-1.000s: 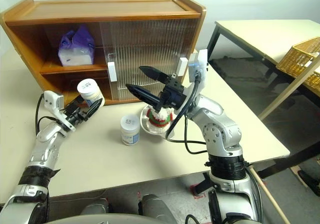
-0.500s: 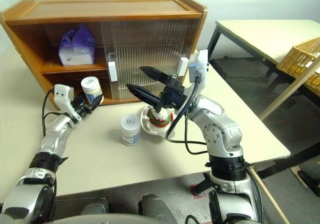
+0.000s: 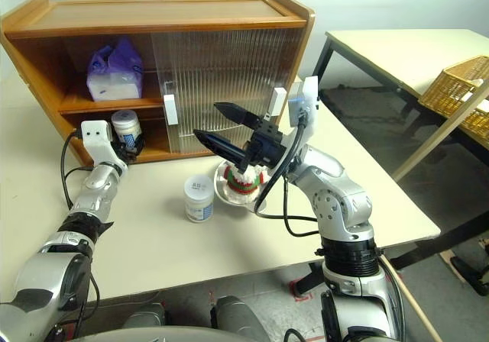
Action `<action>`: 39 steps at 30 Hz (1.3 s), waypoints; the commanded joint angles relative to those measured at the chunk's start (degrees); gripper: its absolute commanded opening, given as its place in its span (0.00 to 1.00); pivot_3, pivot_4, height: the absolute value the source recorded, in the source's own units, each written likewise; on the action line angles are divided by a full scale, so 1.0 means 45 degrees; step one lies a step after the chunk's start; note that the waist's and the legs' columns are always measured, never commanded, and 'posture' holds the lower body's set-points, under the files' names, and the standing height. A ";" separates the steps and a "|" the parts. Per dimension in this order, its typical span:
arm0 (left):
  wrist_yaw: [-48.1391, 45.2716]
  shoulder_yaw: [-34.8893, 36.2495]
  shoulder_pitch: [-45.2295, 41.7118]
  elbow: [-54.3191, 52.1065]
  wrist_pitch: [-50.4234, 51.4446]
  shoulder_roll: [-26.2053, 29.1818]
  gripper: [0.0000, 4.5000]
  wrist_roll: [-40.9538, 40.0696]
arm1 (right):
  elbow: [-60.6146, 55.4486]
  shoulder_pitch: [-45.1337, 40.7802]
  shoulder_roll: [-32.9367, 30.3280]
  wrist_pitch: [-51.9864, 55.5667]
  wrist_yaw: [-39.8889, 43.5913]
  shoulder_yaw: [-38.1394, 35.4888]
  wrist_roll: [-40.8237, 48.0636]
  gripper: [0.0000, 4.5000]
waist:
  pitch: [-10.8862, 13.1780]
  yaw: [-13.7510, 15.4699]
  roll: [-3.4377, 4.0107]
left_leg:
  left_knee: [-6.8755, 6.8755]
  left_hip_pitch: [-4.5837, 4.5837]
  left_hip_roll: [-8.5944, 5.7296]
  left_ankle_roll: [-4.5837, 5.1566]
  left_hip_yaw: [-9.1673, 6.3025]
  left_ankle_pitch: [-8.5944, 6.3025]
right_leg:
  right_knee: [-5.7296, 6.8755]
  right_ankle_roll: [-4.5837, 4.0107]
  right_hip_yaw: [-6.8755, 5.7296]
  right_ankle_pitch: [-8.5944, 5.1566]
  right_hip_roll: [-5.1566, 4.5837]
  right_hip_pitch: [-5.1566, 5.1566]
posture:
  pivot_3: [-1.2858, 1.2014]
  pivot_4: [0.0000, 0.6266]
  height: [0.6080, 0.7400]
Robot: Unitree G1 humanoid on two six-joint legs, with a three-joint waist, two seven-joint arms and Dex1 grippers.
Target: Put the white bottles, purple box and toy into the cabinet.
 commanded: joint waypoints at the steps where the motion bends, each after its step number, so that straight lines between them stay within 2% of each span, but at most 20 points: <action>1: 0.0757 0.0183 -0.0567 0.0873 -0.0414 0.0093 0.68 0.0307 | -0.0266 0.0086 -0.0050 0.0115 -0.0093 -0.0072 0.0053 1.00 | 0.0000 -0.0014 0.0000 | 0.0000 0.0000 0.0000 0.0002 0.0000 -0.0001 | -0.0016 0.0010 0.0002 0.0007 -0.0001 0.0008 | 0.44 0.04 1.00; 8: 0.1033 0.0455 -0.1339 0.2074 -0.0494 -0.0009 0.68 0.0160 | -0.0288 0.0121 -0.0057 0.0097 -0.0135 -0.0078 0.0060 1.00 | 0.0000 -0.0036 -0.0001 | 0.0009 0.0001 -0.0025 0.0011 0.0007 -0.0003 | -0.0033 0.0025 0.0009 0.0014 -0.0018 0.0025 | 0.44 0.04 1.00; 12: 0.0786 0.0478 -0.1447 0.2127 -0.0809 -0.0118 0.99 0.0210 | -0.0282 0.0104 -0.0055 0.0108 -0.0146 -0.0084 0.0073 1.00 | 0.0000 -0.0067 -0.0001 | 0.0012 0.0003 -0.0097 0.0015 0.0002 0.0000 | -0.0031 0.0029 0.0007 0.0017 -0.0013 0.0026 | 0.44 0.04 1.00; 25: -0.0099 0.0676 -0.0377 0.0634 -0.2104 -0.0564 0.99 -0.0271 | -0.0187 0.0023 -0.0006 0.0089 -0.0121 -0.0062 0.0086 1.00 | 0.0001 -0.0101 -0.0001 | 0.0035 0.0009 -0.0128 0.0022 0.0002 0.0003 | -0.0031 0.0041 0.0007 0.0015 -0.0026 0.0048 | 0.45 0.05 1.00; 35: 0.0315 0.0543 0.1931 -0.2985 -0.1083 -0.0749 0.99 -0.0338 | -0.0135 0.0018 0.0027 0.0090 -0.0088 -0.0047 0.0094 1.00 | 0.0002 -0.0123 -0.0001 | 0.0048 0.0010 -0.0136 0.0024 0.0008 0.0004 | -0.0032 0.0044 -0.0003 0.0015 -0.0025 0.0054 | 0.45 0.06 1.00; 39: 0.0812 0.0430 0.2655 -0.4335 -0.0502 -0.0847 0.99 -0.0135 | -0.0115 0.0017 0.0049 0.0068 -0.0063 -0.0031 0.0082 1.00 | 0.0004 -0.0108 -0.0004 | 0.0055 0.0007 -0.0145 0.0025 0.0009 0.0005 | -0.0032 -0.0043 -0.0011 -0.0036 -0.0026 0.0057 | 0.45 0.06 1.00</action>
